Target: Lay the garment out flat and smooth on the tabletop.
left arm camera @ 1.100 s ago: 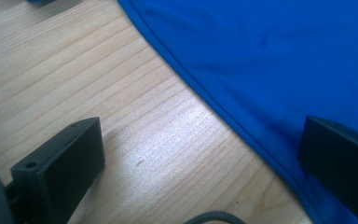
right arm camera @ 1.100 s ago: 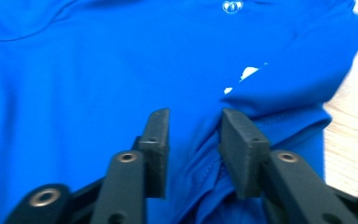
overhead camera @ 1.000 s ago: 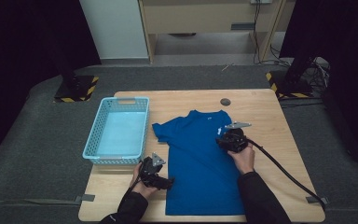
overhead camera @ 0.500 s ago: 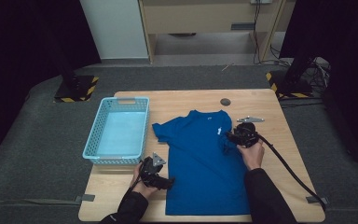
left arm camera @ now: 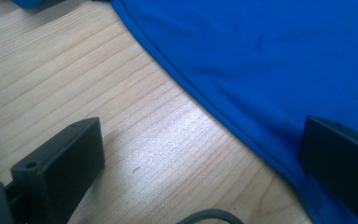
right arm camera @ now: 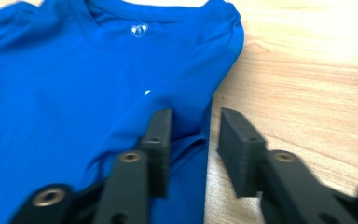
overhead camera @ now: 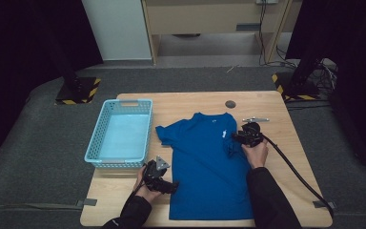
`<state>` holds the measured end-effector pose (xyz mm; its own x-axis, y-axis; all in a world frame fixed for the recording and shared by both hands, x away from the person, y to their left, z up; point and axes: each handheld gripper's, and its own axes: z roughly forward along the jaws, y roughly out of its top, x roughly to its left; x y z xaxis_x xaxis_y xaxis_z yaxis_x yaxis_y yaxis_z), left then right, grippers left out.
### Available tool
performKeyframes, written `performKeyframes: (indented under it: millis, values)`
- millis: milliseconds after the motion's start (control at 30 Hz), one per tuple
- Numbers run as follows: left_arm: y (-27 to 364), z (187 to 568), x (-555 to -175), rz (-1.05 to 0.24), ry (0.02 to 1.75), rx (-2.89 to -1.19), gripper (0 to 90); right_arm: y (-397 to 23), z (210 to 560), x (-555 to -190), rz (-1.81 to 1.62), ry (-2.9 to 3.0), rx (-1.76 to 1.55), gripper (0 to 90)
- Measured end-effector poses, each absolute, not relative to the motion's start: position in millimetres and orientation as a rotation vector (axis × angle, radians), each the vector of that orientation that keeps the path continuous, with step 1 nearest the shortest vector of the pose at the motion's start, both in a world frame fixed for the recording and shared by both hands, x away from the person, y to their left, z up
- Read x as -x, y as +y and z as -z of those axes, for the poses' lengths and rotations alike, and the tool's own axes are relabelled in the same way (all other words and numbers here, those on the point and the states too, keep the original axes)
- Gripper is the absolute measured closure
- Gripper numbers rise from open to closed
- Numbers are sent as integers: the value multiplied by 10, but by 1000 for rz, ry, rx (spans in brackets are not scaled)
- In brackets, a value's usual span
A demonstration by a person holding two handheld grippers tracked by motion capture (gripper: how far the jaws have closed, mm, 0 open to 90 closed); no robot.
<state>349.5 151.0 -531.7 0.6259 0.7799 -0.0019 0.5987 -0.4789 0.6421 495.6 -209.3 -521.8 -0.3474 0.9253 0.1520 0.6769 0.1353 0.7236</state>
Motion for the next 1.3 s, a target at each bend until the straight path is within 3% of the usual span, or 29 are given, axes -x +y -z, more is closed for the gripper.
performKeyframes:
  millis: [167, 300, 1033, 1300]
  values:
    - [1505, 5319, -3494, -389, 1074, -2238, 0, -2067, 5253, -4942, -1029, 2098, -1520, 831]
    - [1505, 5318, -3495, -390, 1074, -2241, 0, -2067, 5243, -4934, -1038, 2094, -1513, 870]
    - [1500, 5312, -3494, -389, 1083, -2247, 0, -2726, 4727, -5145, -870, 1868, -1578, 870]
    - [1503, 5316, -3490, -392, 1081, -2242, 0, -2966, 4727, -5186, -791, 1757, -1665, 754]
